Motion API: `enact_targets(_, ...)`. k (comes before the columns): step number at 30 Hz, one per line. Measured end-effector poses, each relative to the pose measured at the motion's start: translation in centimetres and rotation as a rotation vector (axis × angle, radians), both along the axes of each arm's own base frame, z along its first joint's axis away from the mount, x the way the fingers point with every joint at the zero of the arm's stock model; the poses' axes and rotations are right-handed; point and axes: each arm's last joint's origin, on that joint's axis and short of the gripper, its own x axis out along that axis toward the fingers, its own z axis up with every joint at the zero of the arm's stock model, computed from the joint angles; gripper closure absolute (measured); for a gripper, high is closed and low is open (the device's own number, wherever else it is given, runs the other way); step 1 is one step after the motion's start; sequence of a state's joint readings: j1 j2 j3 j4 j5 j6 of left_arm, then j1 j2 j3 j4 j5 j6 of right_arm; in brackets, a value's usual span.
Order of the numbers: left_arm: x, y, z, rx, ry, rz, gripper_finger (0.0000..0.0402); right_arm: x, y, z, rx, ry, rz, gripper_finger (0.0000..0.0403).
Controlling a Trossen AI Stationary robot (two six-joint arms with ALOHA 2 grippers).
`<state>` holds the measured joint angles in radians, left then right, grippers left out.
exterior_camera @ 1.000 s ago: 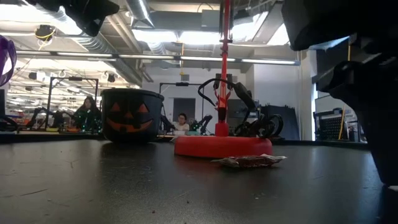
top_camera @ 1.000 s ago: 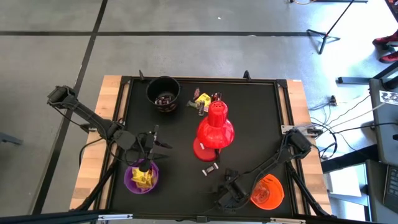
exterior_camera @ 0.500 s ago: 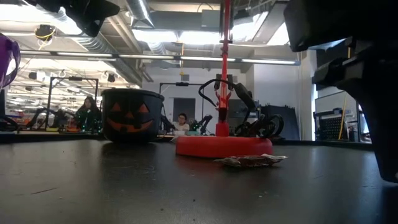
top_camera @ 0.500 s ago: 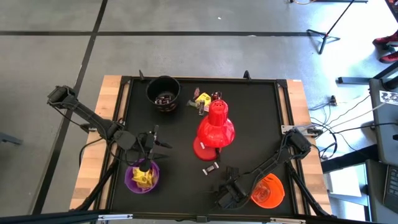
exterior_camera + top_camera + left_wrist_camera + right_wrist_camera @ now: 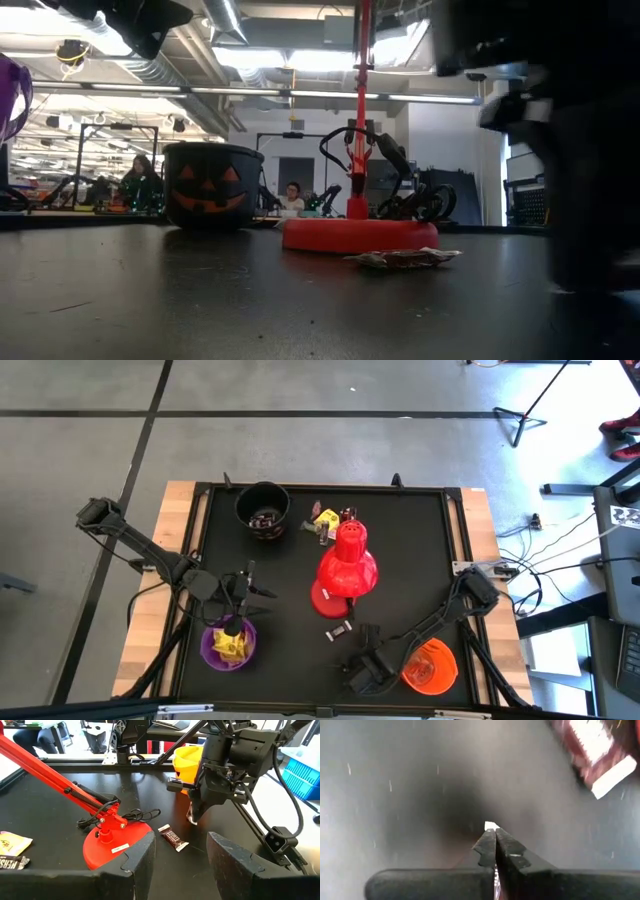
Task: Organize candy in baskets
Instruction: Put the brown chocolate bar into the black bucket
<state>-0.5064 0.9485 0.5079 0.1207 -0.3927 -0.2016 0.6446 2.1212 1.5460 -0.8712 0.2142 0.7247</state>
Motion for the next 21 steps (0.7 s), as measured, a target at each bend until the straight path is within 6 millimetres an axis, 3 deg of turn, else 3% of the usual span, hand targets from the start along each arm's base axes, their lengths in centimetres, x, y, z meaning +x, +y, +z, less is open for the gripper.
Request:
enact_targets(13, 0.2, -0.1, 0.6, -0.038, -0.058, 0.001, 0.0234, 5.1, 0.7, 3.8, -0.111, -0.556, 0.012, 0.0402)
enact_targets(21, 0.2, -0.1, 0.7, -0.045, -0.069, 0.001, 0.0234, 7.0, -0.7, 4.9, -0.212, -0.707, -0.027, 0.0402)
